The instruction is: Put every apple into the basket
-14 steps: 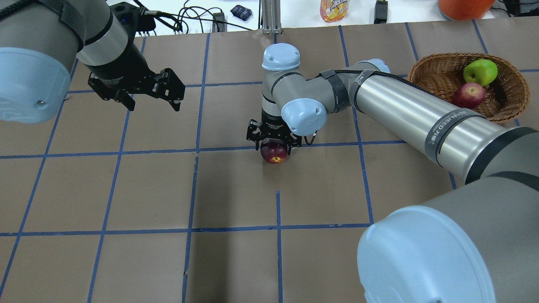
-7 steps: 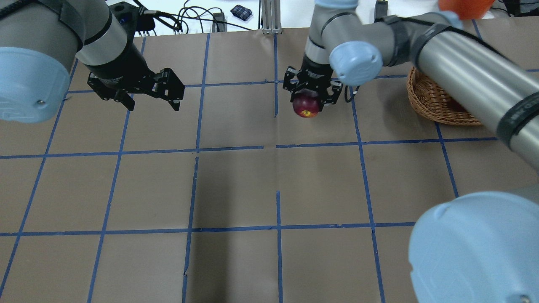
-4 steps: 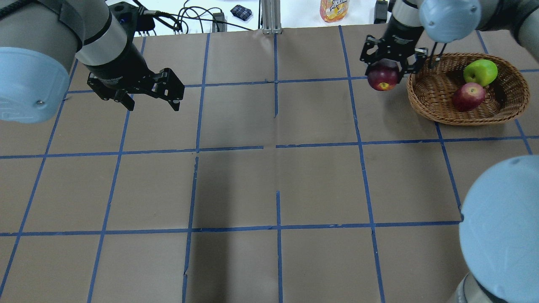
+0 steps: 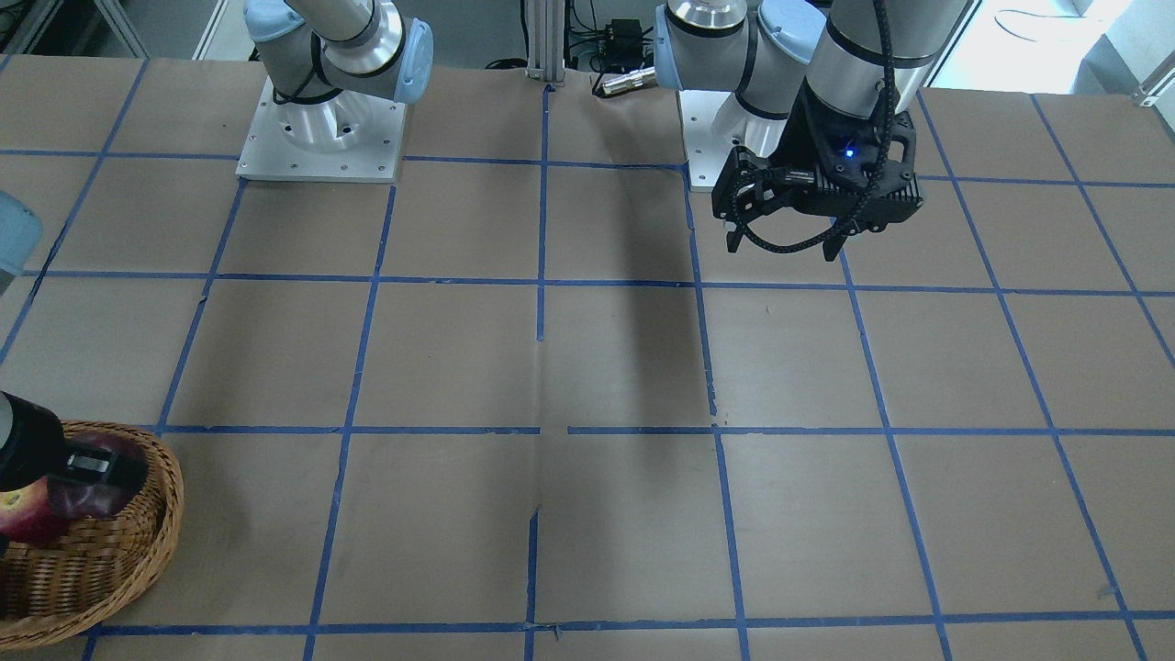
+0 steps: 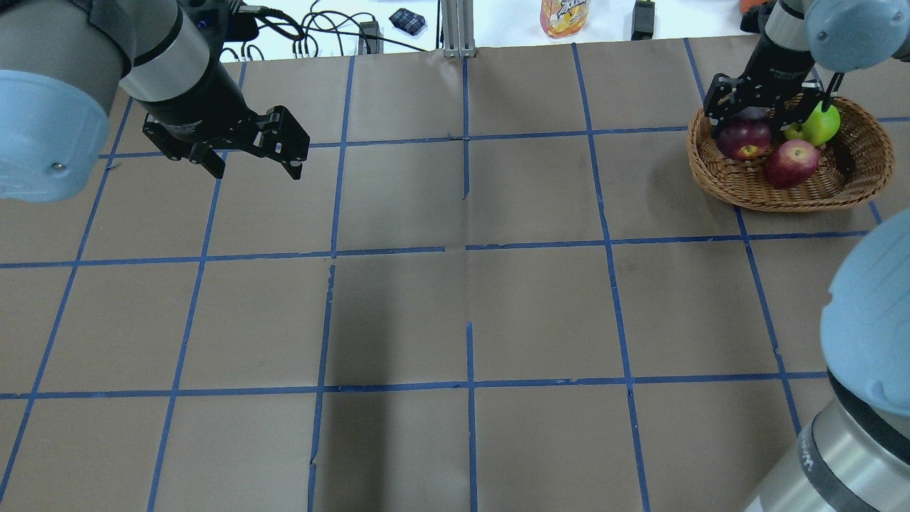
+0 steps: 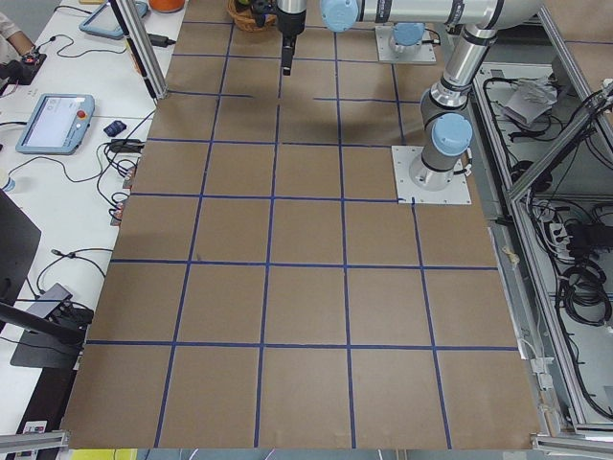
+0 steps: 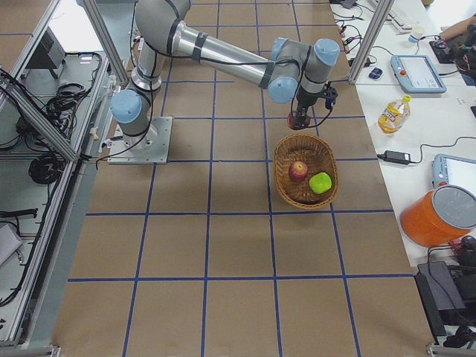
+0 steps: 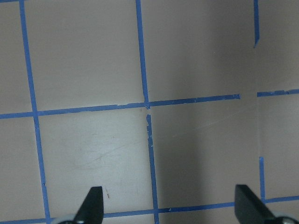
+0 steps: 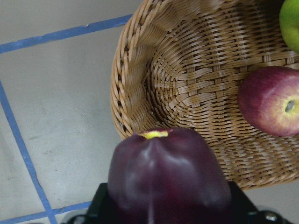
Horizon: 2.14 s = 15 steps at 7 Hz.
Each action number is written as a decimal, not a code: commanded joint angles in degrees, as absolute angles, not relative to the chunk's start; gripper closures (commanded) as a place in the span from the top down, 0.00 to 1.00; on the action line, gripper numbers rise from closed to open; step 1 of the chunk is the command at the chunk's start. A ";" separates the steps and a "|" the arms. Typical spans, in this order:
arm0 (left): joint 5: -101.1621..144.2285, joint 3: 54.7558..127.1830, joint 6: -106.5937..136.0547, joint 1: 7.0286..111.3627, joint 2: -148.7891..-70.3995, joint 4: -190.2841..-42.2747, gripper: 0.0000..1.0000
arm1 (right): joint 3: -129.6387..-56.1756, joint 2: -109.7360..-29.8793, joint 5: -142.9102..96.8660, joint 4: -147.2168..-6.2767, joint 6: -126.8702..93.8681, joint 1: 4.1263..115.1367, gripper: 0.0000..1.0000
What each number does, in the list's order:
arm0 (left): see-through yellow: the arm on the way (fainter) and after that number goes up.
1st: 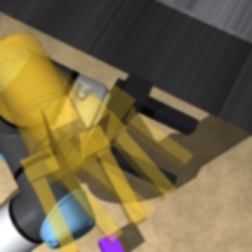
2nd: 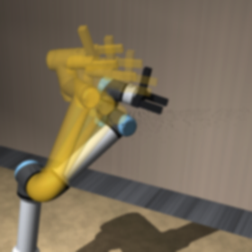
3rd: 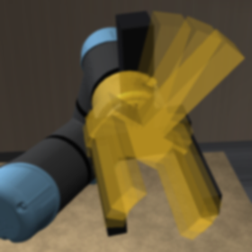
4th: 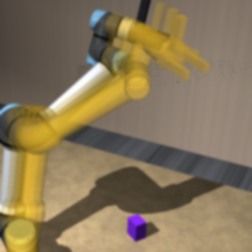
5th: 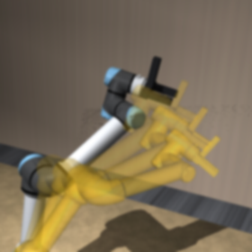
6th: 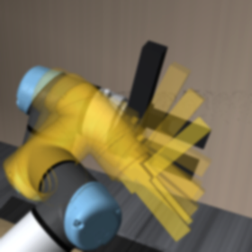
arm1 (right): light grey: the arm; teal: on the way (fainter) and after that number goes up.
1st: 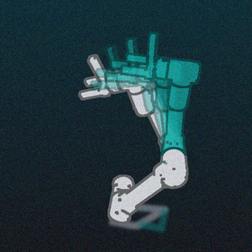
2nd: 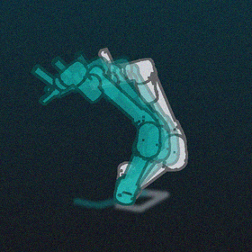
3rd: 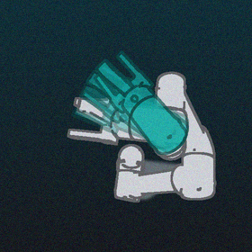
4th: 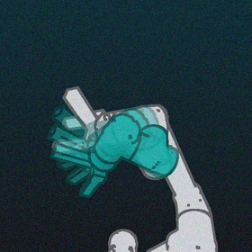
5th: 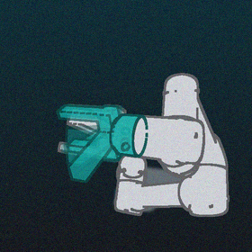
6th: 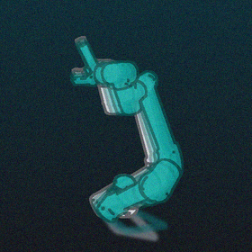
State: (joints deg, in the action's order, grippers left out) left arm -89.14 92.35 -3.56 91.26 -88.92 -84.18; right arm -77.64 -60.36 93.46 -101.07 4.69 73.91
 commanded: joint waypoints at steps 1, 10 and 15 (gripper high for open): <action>-89.30 92.20 -4.23 91.23 -88.60 -84.20 1.00 | -77.70 -57.05 95.78 -103.79 7.28 72.78 0.00; -89.56 93.52 -0.18 91.23 -88.59 -84.64 1.00 | -76.74 -57.01 96.07 -100.17 8.09 72.25 1.00; -89.65 93.17 -0.26 91.23 -88.59 -84.29 1.00 | -87.40 -85.55 93.69 -86.13 1.54 78.72 1.00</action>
State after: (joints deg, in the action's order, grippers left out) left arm -89.65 93.32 -0.23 91.23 -88.58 -84.41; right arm -82.41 -78.61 94.02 -87.10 5.46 76.02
